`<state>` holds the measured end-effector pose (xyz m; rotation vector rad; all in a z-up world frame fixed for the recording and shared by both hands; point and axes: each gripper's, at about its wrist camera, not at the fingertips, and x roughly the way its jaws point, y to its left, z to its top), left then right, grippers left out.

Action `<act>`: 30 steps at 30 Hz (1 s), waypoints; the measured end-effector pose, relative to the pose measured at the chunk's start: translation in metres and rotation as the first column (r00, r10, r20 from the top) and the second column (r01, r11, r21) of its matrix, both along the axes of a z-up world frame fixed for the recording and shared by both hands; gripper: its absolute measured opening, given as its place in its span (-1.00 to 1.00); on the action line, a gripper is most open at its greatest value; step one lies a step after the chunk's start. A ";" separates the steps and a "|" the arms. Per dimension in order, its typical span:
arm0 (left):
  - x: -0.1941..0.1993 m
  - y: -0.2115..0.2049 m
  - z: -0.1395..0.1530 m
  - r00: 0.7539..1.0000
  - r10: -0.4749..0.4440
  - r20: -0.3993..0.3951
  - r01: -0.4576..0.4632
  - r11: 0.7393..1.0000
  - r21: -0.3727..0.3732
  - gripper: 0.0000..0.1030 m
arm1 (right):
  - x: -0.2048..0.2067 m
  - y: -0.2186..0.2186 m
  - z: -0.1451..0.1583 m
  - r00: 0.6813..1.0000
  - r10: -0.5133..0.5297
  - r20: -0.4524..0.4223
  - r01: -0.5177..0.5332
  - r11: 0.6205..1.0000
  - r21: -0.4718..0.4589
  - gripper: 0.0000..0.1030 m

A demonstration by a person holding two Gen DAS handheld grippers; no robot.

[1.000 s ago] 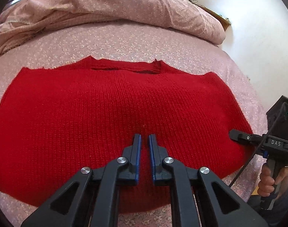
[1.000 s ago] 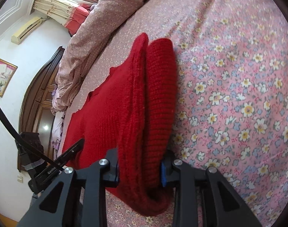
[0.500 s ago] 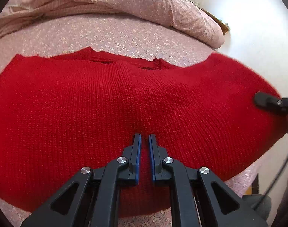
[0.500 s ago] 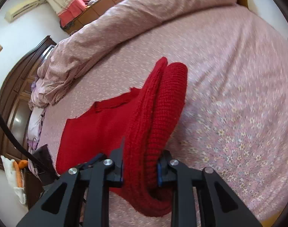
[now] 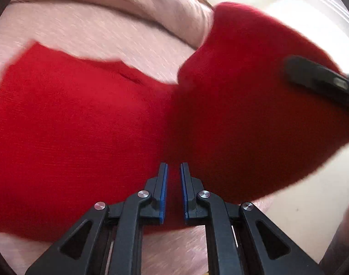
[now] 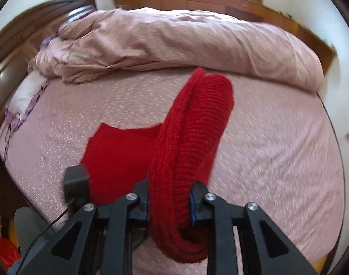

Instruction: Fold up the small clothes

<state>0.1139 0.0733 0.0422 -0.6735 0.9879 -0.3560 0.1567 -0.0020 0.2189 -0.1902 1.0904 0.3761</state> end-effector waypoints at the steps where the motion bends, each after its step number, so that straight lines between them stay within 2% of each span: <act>1: -0.004 0.013 0.003 1.000 0.014 0.000 -0.014 1.000 0.007 -0.89 | 0.001 0.015 0.001 1.000 0.014 0.001 -0.014 1.000 -0.007 -0.56; 4: -0.022 0.077 0.005 0.996 0.085 -0.018 -0.084 0.996 0.025 -0.86 | -0.002 0.072 -0.007 0.997 0.082 0.012 -0.081 0.996 -0.045 -0.56; 6: -0.035 0.119 -0.004 0.986 0.159 -0.047 -0.157 0.987 0.043 -0.83 | -0.011 0.109 -0.023 0.993 0.122 -0.001 -0.121 0.990 -0.066 -0.56; 8: -0.044 0.144 -0.019 0.977 0.198 -0.086 -0.197 0.980 0.017 -0.83 | -0.021 0.133 -0.042 0.989 0.145 -0.016 -0.146 0.987 -0.073 -0.56; 9: -0.050 0.155 -0.029 0.970 0.216 -0.111 -0.219 0.975 -0.021 -0.82 | -0.029 0.149 -0.058 0.986 0.164 -0.018 -0.165 0.983 -0.083 -0.56; 12: -0.058 0.168 -0.046 0.952 0.255 -0.170 -0.269 0.961 -0.064 -0.69 | -0.051 0.167 -0.095 0.976 0.218 -0.014 -0.218 0.972 -0.086 -0.56; 13: -0.058 0.166 -0.046 0.953 0.255 -0.167 -0.267 0.962 -0.053 -0.71 | -0.057 0.169 -0.105 0.974 0.228 -0.018 -0.228 0.970 -0.084 -0.56; 15: -0.056 0.158 -0.039 0.956 0.256 -0.142 -0.256 0.967 0.018 -0.71 | -0.062 0.168 -0.109 0.974 0.226 0.010 -0.224 0.971 -0.087 -0.54; 17: -0.055 0.155 -0.036 0.959 0.250 -0.131 -0.250 0.968 0.016 -0.71 | -0.059 0.159 -0.103 0.975 0.220 0.011 -0.220 0.975 -0.030 -0.39; 18: -0.054 0.151 -0.035 0.961 0.245 -0.126 -0.246 0.969 0.011 -0.70 | -0.056 0.153 -0.097 0.974 0.225 0.004 -0.225 0.974 0.026 -0.22; 19: -0.054 0.150 -0.034 0.961 0.247 -0.126 -0.248 0.969 0.009 -0.69 | -0.053 0.144 -0.090 0.970 0.243 -0.011 -0.240 0.963 0.127 -0.04; 22: -0.069 0.156 -0.025 0.956 0.272 -0.113 -0.272 0.962 0.015 -0.68 | -0.050 0.124 -0.074 0.960 0.278 -0.042 -0.240 0.890 0.389 0.30; 24: -0.084 0.159 -0.018 0.951 0.296 -0.085 -0.296 0.955 0.018 -0.66 | -0.051 0.108 -0.062 0.962 0.271 -0.034 -0.222 0.849 0.480 0.32; 27: -0.102 0.165 -0.014 0.945 0.322 -0.063 -0.324 0.946 -0.029 -0.51 | -0.057 0.083 -0.046 0.964 0.266 0.004 -0.227 0.817 0.531 0.36; 30: -0.111 0.183 -0.013 0.942 0.332 -0.041 -0.334 0.934 -0.129 -0.43 | -0.065 0.050 -0.043 0.971 0.230 0.066 -0.232 0.840 0.490 0.37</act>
